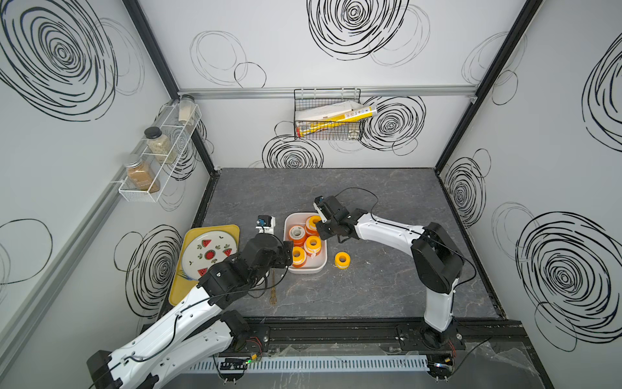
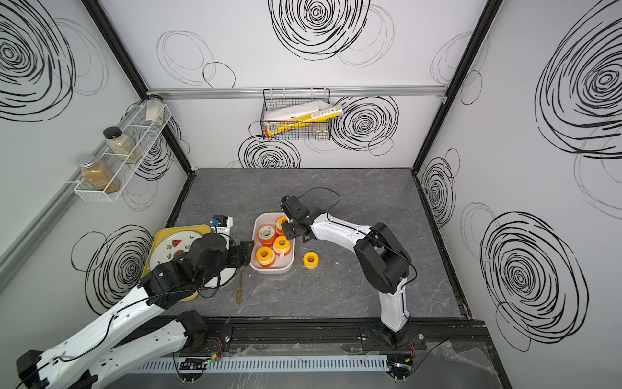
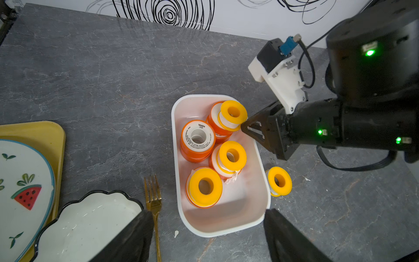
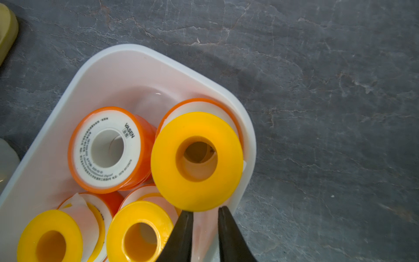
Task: Put the sealing tape into the storage box
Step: Place the sealing tape in the storage box, then pick up the sealing tape at the center of the board.
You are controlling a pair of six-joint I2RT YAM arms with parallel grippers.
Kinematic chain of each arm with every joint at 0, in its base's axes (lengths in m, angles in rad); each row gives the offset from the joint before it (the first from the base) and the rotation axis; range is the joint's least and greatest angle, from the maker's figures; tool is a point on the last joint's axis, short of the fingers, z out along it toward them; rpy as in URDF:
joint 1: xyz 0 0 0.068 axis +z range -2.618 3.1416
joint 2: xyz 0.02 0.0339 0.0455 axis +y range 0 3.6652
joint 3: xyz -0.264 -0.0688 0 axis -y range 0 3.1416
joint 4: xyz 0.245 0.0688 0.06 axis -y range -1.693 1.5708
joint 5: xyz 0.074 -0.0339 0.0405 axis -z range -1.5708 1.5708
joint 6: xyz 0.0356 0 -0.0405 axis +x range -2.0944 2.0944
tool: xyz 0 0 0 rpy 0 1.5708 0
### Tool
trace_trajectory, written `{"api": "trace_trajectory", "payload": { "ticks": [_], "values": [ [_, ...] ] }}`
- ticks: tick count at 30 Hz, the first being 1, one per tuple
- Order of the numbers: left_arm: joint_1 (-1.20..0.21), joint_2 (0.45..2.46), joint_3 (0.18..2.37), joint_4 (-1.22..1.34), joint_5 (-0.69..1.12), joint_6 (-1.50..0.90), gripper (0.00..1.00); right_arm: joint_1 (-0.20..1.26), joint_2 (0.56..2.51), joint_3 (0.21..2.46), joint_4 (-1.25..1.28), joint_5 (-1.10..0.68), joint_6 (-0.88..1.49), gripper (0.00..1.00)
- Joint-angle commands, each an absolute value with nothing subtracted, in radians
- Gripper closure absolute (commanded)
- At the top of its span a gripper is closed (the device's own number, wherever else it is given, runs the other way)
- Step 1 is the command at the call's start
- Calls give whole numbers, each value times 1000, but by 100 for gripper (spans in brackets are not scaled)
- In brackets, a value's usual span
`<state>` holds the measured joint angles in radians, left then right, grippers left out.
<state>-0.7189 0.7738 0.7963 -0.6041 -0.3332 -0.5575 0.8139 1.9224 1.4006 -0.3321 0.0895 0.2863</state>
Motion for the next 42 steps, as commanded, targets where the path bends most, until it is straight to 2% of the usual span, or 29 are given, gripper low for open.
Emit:
{"api": "trace_trajectory", "payload": {
  "ticks": [1, 10, 19, 28, 35, 42],
  "values": [
    [-712, 769, 790, -561, -328, -544, 17, 813, 1950, 1451, -352, 98, 284, 75],
    [-714, 770, 790, -563, -328, -544, 17, 813, 1986, 1495, -367, 115, 279, 75],
    [-713, 770, 792, -563, -330, -545, 17, 813, 1913, 1443, -346, 94, 281, 72],
    [-713, 767, 792, -565, -332, -548, 17, 811, 1615, 1193, -236, 164, 311, 66],
    [-714, 776, 792, -560, -318, -543, 17, 805, 1285, 808, -123, 367, 364, 65],
    [-715, 799, 796, -559, -303, -539, 17, 802, 953, 476, -63, 490, 478, 59]
  ]
}}
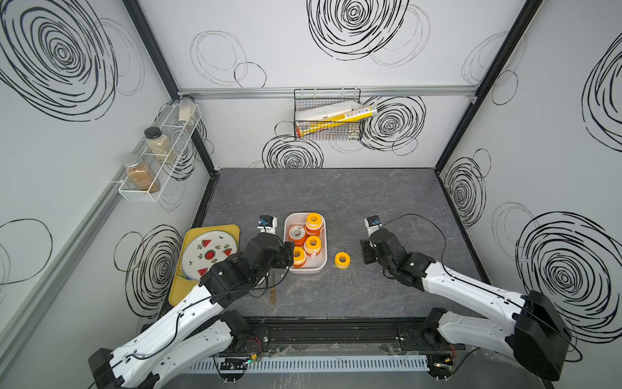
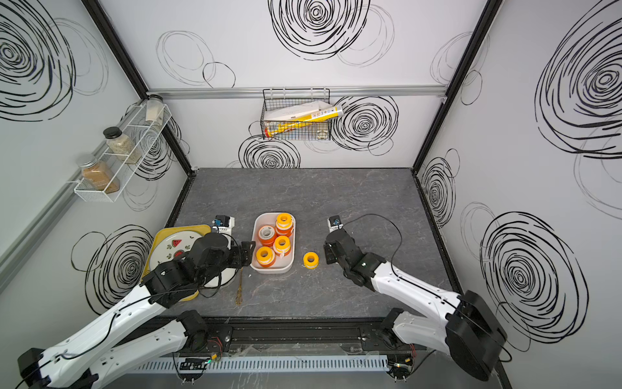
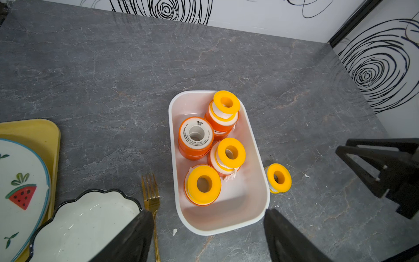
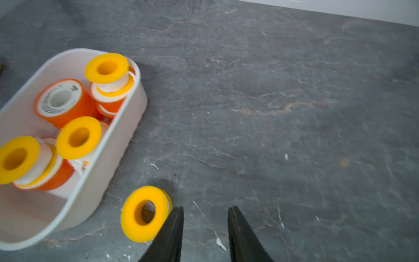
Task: Put the sealing tape into the storage box
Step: Pick up the sealing tape at the center of the board.
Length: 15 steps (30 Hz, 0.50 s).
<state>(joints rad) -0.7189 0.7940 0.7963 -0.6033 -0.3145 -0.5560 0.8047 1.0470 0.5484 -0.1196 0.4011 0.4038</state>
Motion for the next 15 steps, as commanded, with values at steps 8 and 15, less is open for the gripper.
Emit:
{"api": "trace_trajectory", "payload": {
  "ticks": [8, 15],
  "values": [
    [-749, 853, 814, -544, -229, -504, 17, 802, 642, 265, -74, 610, 603, 51],
    [-775, 920, 831, -504, -186, -521, 17, 802, 406, 148, -36, 631, 595, 47]
  ]
}}
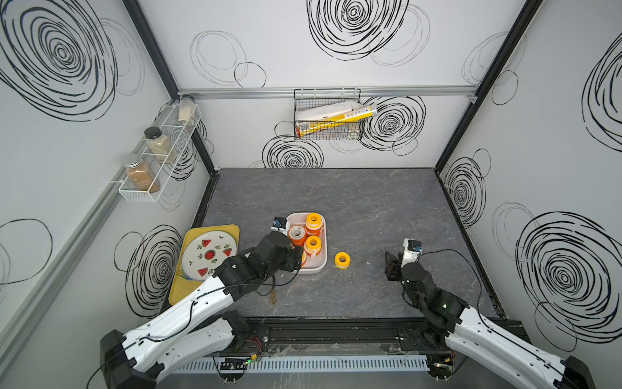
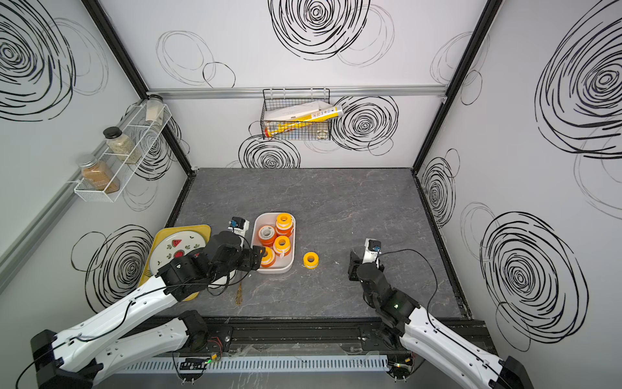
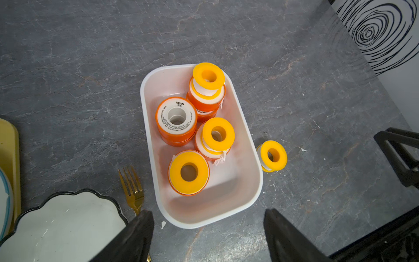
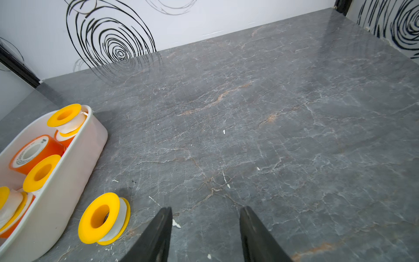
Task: Put the sealing tape into the storage box
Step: Pick up the sealing tape at the center of the board.
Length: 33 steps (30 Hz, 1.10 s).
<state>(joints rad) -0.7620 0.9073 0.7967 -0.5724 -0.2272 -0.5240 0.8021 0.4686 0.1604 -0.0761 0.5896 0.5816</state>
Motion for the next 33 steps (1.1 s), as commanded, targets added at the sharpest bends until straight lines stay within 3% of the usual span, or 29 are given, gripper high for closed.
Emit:
{"api": "trace_trajectory", "payload": {
  "ticks": [1, 11, 21, 33],
  "values": [
    [-793, 940, 835, -486, -177, -525, 17, 802, 383, 144, -44, 637, 599, 46],
    [-960, 1329, 1086, -427, -178, -500, 14, 802, 362, 141, -65, 627, 616, 44],
    [-972, 1715, 1325, -477, -137, -449, 11, 802, 369, 144, -67, 629, 620, 42],
    [-966, 1967, 1371, -477, -181, -456, 10, 802, 380, 144, -61, 618, 619, 41]
  ]
}}
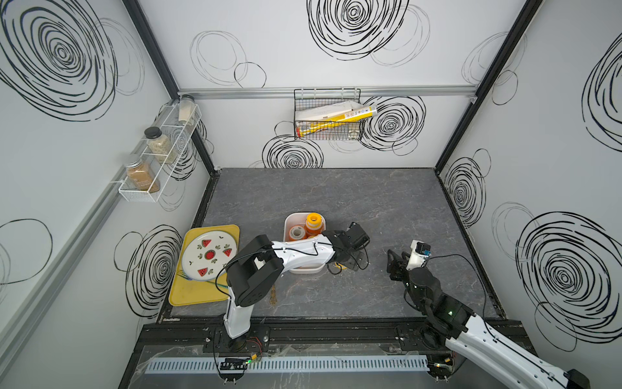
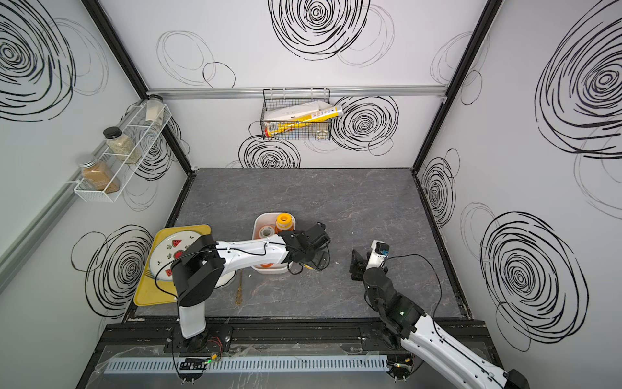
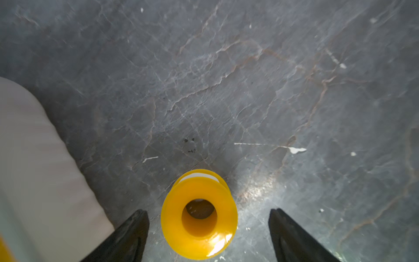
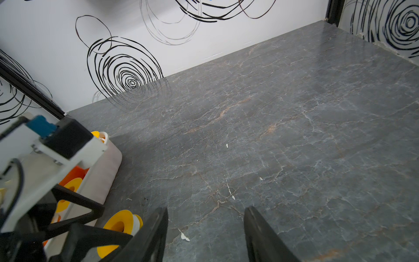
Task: Put the sealing tape into the storage box
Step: Pick up the sealing tape at the center of the board.
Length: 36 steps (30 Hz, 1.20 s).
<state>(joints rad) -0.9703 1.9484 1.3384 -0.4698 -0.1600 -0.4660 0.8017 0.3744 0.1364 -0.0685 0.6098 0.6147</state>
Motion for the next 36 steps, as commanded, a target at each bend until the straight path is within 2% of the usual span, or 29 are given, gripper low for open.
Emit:
{"api": "trace_trajectory", "payload": {
  "ticks": [1, 8, 21, 36],
  "values": [
    [-966, 1978, 1373, -475, -182, -457, 10, 802, 382, 144, -60, 616, 617, 41],
    [-967, 2010, 1370, -474, -182, -479, 13, 802, 396, 147, -57, 612, 617, 41],
    [-976, 1994, 1331, -476, -188, -535, 25, 802, 399, 145, -55, 609, 617, 41],
    [-1007, 2004, 1389, -522, -256, -542, 38, 802, 403, 146, -50, 605, 614, 41]
  ]
}}
